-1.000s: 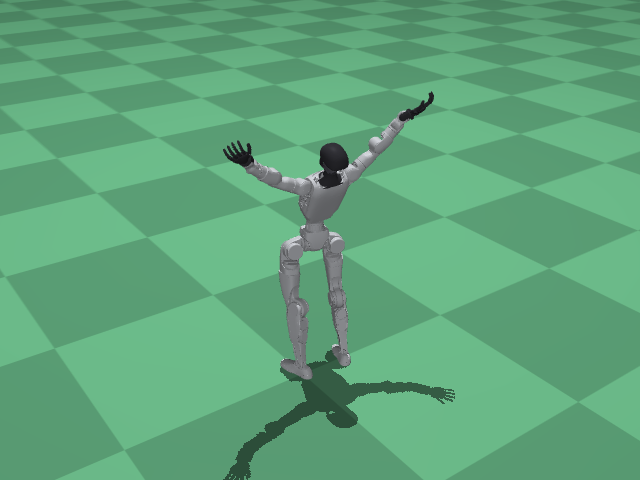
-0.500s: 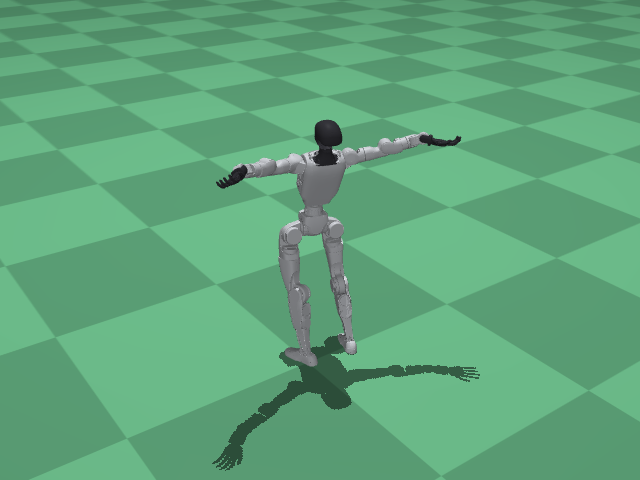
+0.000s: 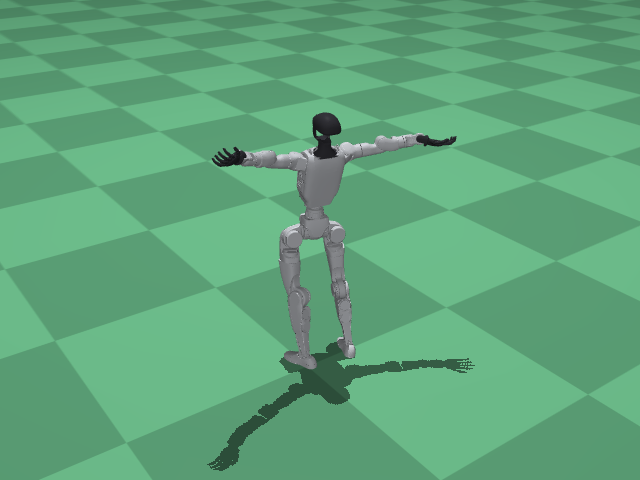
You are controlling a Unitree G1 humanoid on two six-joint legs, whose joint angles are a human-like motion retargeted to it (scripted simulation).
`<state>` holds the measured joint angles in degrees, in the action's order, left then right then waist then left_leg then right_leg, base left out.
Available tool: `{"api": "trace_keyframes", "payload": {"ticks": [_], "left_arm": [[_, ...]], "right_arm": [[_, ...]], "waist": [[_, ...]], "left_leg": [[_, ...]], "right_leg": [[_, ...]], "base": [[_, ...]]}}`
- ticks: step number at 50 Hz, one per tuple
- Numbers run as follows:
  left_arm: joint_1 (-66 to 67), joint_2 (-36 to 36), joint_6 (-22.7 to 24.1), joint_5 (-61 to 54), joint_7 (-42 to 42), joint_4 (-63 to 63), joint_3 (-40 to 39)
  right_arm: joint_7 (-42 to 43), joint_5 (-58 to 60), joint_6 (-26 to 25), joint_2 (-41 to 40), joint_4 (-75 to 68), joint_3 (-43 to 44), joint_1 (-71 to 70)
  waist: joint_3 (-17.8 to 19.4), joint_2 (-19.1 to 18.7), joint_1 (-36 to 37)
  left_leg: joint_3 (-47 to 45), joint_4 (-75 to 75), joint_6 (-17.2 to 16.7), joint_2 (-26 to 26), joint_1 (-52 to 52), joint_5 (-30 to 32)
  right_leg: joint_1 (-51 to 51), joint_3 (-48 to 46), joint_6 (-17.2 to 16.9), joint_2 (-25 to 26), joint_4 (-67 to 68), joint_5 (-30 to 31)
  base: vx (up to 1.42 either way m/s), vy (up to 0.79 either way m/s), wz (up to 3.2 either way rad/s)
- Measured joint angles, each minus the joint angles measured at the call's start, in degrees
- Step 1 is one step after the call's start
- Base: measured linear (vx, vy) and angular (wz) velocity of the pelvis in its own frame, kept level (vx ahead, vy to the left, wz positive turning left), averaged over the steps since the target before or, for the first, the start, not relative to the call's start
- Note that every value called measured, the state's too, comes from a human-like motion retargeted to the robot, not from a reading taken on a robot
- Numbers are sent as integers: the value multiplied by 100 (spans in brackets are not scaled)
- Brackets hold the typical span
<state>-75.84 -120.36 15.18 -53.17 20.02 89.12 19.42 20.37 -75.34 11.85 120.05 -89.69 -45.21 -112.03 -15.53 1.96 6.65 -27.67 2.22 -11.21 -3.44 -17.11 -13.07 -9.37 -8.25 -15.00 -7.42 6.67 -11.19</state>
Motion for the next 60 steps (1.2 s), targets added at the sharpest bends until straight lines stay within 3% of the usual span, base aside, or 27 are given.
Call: {"api": "trace_keyframes", "payload": {"ticks": [7,15,18,20,22,25,28,32,35,40,43,47,52,56,60], "left_arm": [[37,1084,188,233,-307,-845,-68],[475,2998,420,481,-649,-2349,-136],[1163,3804,482,644,-769,-2980,-584],[2144,4379,523,898,-775,-3579,-1366],[3294,4726,508,1207,-794,-4278,-2184],[3676,4934,437,1606,-918,-4968,-2025],[3740,5503,344,1968,-1097,-5251,-1681],[3926,6399,193,2184,-1110,-5443,-1321],[4234,7053,84,2239,-1000,-5432,-1148],[5003,7982,-170,2512,-824,-5104,-862],[5535,8450,-313,2714,-862,-4735,-657],[6291,9025,-419,2867,-1008,-4158,-512],[7283,9730,-363,2775,-955,-3452,-735],[8034,10143,-314,2583,-694,-3066,-1079],[8611,10283,-387,2437,-546,-2883,-1312]], "right_arm": [[-224,350,95,-613,339,345,391],[-356,1181,120,-1374,928,26,763],[-449,1608,79,-1690,1373,-126,1157],[-443,2043,54,-1989,1853,75,1796],[-367,2660,87,-2678,2435,1386,3597],[-248,3883,139,-3893,3557,4295,7185],[-320,4296,122,-4738,4211,4715,8069],[-377,4633,18,-5827,4859,4622,8783],[-382,5040,-81,-6564,4946,4244,9022],[-331,5395,-348,-7746,4568,3685,9359],[-386,5441,-557,-8379,4070,3388,9539],[-499,5354,-736,-9128,3304,3178,9703],[-499,5062,-711,-9777,2732,3276,9870],[-445,4868,-674,-10009,2822,3393,10003],[-385,4721,-727,-10032,3228,3359,9996]], "waist": [[253,-77,78],[632,-183,190],[833,-336,222],[963,-532,162],[1054,-626,-144],[1182,-285,-417],[1347,-158,-369],[1615,23,-216],[1852,192,-109],[2230,475,-13],[2413,506,15],[2644,377,57],[2884,37,126],[2904,-63,190],[2796,13,288]], "left_leg": [[165,-81,-19,-36,428,26],[535,-115,66,-40,902,88],[645,-126,103,-25,1045,128],[705,-151,123,-18,1120,160],[756,-196,130,-21,1186,200],[801,-290,111,-45,1271,269],[768,-378,90,-134,1343,361],[627,-412,233,-220,1430,576],[433,-219,526,-189,1548,740],[90,671,1108,-14,2045,734],[-2,965,1227,93,2374,652],[-56,402,1049,272,2537,808],[-263,-717,421,296,2499,1329],[-480,-722,-3,182,2657,1414],[-530,-722,-116,193,2642,1361]], "right_leg": [[323,-208,0,50,-105,139],[613,-508,0,38,-153,225],[709,-575,0,18,-158,238],[770,-612,0,10,-152,242],[828,-644,0,19,-165,257],[935,-659,0,65,-188,287],[1059,-598,0,191,-230,357],[1204,-481,0,324,-259,470],[1270,-381,0,294,-244,533],[1340,-237,0,-4,-155,548],[1385,-185,0,-136,-94,512],[1408,-123,0,-132,-49,448],[1292,-74,0,141,-111,388],[1197,-63,0,280,-243,401],[1123,-75,0,284,-320,390]], "base": [[-16,-2,29],[-17,-3,41],[-18,-4,32],[-17,-4,26],[-16,-7,22],[-15,-11,9],[-14,-16,-14],[-11,-19,-26],[-7,-16,-24],[-2,-5,-9],[2,5,-6],[5,10,-19],[10,11,-28],[15,9,-15],[19,11,2]]}}
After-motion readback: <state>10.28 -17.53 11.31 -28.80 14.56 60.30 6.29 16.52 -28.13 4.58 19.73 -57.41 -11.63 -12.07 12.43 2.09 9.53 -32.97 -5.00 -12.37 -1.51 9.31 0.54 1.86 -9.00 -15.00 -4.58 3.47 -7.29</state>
